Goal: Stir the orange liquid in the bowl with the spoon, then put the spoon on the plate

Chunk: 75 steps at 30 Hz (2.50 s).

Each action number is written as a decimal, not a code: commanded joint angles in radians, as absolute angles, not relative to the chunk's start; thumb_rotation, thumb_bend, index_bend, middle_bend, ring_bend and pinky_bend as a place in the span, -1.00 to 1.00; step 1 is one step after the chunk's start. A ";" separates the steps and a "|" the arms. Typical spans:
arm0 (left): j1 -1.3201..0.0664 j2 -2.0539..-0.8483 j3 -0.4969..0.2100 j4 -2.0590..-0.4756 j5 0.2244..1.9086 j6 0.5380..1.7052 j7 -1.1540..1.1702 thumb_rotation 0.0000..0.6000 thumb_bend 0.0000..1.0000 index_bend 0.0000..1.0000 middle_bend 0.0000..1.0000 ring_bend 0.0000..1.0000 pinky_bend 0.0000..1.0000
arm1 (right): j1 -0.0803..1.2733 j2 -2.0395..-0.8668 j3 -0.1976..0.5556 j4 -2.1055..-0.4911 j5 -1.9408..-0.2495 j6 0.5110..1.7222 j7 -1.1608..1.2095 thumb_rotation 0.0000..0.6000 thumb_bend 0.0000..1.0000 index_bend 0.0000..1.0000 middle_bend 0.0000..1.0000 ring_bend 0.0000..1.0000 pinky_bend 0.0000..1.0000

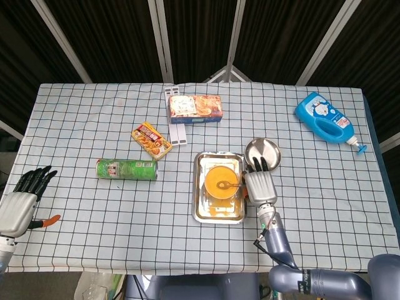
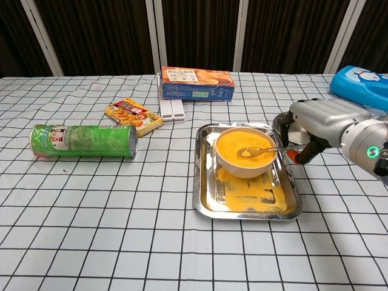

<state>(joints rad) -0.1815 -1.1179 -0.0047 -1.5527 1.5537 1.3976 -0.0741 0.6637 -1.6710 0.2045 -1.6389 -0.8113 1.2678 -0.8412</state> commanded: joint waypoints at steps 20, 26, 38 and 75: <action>-0.182 -1.117 -0.004 -1.555 1.551 1.396 -0.077 1.00 -1.00 -1.00 -1.00 -1.00 -1.00 | 0.667 -1.681 0.195 -1.628 -0.818 1.276 -0.834 1.00 -0.01 0.10 -0.12 -0.61 -1.00; -0.182 -1.117 -0.004 -1.555 1.550 1.395 -0.078 1.00 -1.00 -1.00 -1.00 -1.00 -1.00 | 0.667 -1.683 0.196 -1.625 -0.825 1.279 -0.829 1.00 -0.01 0.13 -0.04 -0.54 -1.00; -0.182 -1.117 -0.004 -1.555 1.551 1.395 -0.077 1.00 -1.00 -1.00 -1.00 -1.00 -1.00 | 0.666 -1.683 0.195 -1.625 -0.829 1.283 -0.829 1.00 0.07 0.19 0.02 -0.49 -1.00; -0.182 -1.116 -0.003 -1.556 1.551 1.396 -0.078 1.00 -1.00 -1.00 -1.00 -1.00 -1.00 | 0.673 -1.681 0.183 -1.630 -0.844 1.292 -0.856 1.00 0.35 0.33 0.12 -0.44 -1.00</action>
